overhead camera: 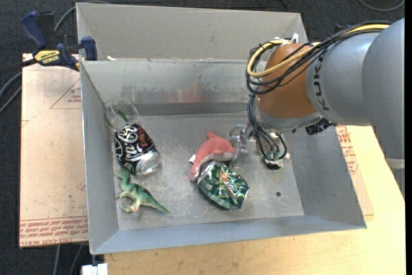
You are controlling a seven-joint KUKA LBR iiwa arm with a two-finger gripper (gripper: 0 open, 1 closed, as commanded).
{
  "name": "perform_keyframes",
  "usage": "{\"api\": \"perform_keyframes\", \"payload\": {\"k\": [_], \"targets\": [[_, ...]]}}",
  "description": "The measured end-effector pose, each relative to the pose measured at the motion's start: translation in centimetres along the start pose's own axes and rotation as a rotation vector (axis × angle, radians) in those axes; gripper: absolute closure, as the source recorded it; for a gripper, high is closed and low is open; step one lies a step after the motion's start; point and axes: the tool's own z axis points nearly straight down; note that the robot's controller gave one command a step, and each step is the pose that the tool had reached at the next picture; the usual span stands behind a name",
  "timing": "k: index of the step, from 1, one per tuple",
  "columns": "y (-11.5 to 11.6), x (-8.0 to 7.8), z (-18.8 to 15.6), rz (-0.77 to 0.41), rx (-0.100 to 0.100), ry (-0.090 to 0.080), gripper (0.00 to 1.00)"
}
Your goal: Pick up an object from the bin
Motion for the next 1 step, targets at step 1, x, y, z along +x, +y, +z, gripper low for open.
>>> {"api": "perform_keyframes", "payload": {"k": [1], "targets": [[1.17,-1.92,-11.78,-0.027,-0.001,-0.007,1.0]]}}
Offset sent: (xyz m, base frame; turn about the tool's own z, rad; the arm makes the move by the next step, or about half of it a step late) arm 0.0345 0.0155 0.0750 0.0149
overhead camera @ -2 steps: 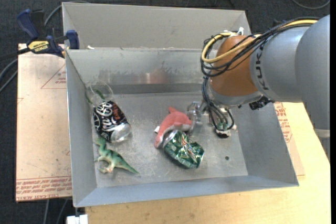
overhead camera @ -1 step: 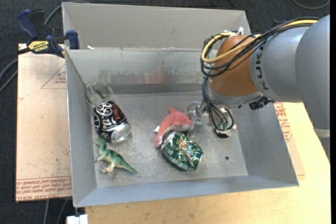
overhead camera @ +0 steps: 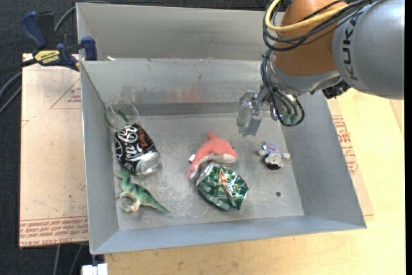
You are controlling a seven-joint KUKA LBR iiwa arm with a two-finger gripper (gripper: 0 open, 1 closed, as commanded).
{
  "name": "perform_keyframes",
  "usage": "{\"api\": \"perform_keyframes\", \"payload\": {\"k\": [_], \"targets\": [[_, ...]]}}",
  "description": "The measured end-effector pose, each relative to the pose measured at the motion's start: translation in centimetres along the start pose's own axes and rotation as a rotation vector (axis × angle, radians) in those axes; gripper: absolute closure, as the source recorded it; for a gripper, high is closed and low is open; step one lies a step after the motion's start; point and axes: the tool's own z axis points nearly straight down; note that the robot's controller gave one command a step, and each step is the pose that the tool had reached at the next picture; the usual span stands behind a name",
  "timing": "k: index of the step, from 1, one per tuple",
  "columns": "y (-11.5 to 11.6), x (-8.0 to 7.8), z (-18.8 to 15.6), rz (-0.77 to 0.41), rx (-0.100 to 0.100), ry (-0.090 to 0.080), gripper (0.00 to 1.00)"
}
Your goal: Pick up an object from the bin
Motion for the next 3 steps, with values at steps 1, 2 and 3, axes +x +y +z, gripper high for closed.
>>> {"api": "perform_keyframes", "payload": {"k": [1,2,3], "targets": [[0.8,-1.4,4.6,0.039,0.0,0.007,1.0],[2.5,1.0,7.9,-0.044,-0.001,-0.002,1.0],[3.5,-1.6,11.6,-0.008,-0.002,-0.004,0.0]]}}
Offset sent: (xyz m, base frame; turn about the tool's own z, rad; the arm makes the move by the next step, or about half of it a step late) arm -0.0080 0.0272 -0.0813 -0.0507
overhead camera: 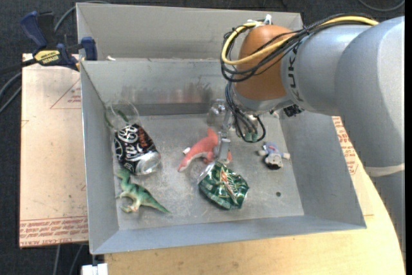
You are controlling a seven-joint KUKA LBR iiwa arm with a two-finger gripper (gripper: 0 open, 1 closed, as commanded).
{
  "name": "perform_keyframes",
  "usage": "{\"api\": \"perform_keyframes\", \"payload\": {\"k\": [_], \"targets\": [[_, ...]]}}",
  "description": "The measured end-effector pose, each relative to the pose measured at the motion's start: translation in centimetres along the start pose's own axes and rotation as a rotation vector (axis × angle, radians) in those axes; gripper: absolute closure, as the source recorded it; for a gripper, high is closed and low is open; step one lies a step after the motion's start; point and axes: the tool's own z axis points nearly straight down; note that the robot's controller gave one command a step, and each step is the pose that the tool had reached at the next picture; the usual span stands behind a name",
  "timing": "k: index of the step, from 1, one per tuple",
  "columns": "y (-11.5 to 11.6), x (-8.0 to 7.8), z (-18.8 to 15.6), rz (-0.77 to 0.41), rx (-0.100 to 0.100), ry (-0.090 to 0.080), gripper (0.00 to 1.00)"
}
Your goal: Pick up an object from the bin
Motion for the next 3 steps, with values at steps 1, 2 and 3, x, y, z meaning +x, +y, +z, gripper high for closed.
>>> {"api": "perform_keyframes", "payload": {"k": [1,2,3], "targets": [[0.0,0.0,0.0,0.0,0.0,0.0,0.0],[-0.1,-1.8,-0.1,-0.041,-0.001,-0.01,1.0],[-0.1,-1.8,-0.1,-0.042,-0.001,-0.01,1.0]]}}
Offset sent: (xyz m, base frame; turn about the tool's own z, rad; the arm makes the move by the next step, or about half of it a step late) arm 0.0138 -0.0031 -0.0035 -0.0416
